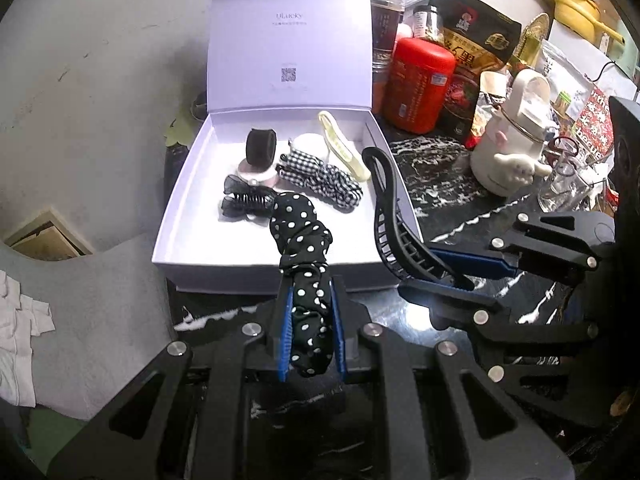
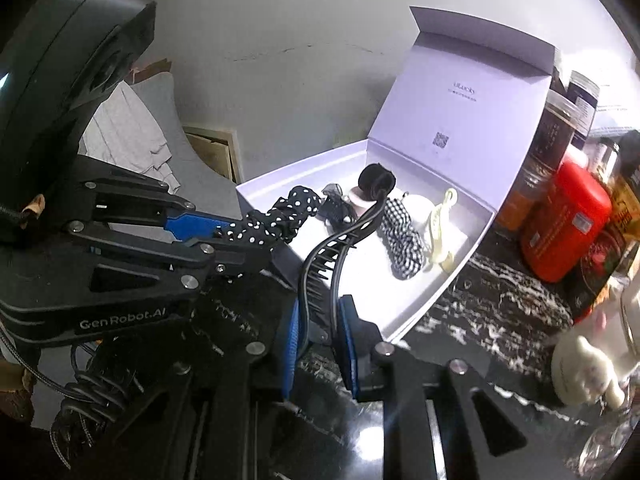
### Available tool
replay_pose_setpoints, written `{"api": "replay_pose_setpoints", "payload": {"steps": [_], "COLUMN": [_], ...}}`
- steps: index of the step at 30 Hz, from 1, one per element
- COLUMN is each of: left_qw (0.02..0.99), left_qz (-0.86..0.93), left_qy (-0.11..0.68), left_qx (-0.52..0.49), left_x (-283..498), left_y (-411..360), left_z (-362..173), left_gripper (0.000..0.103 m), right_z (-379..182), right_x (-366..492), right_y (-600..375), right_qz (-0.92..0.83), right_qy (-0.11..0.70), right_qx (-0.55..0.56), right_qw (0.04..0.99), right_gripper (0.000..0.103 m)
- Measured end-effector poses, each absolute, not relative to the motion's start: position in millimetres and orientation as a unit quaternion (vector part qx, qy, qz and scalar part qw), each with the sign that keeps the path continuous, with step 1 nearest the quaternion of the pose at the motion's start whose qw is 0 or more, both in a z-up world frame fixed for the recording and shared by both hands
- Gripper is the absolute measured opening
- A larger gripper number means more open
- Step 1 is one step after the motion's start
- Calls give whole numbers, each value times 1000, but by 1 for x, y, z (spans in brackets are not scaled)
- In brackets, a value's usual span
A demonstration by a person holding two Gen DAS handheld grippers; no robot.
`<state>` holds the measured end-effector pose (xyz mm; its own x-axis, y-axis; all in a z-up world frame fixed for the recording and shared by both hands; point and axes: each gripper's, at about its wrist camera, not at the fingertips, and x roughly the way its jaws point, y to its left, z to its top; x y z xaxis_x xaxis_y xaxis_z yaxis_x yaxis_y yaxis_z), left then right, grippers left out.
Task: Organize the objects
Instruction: 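Lift the polka-dot scrunchie and black claw clip and carry them toward the lavender box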
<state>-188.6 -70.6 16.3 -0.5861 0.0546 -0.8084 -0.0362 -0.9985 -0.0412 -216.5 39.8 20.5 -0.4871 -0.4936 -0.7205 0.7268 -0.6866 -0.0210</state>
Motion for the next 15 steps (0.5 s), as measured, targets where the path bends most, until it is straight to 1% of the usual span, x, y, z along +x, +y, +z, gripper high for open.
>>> {"api": "replay_pose_setpoints", "payload": {"steps": [7,15], "left_qw": [19,2], "left_qz": [895,898], "left_qy": [-15,-27], "left_qx": [-446,-439], "left_x": [-209,-236], "left_y": [-82,-94], "left_z": [23,28], "left_gripper": [16,16], "right_z": [28,38], "right_x": [-236,-266], "right_y": [30,24], "right_qz": [-844,-847], "right_qy": [168,153], "right_qx": [347,336], "right_qw": [373,383], "right_gripper": [19,19]}}
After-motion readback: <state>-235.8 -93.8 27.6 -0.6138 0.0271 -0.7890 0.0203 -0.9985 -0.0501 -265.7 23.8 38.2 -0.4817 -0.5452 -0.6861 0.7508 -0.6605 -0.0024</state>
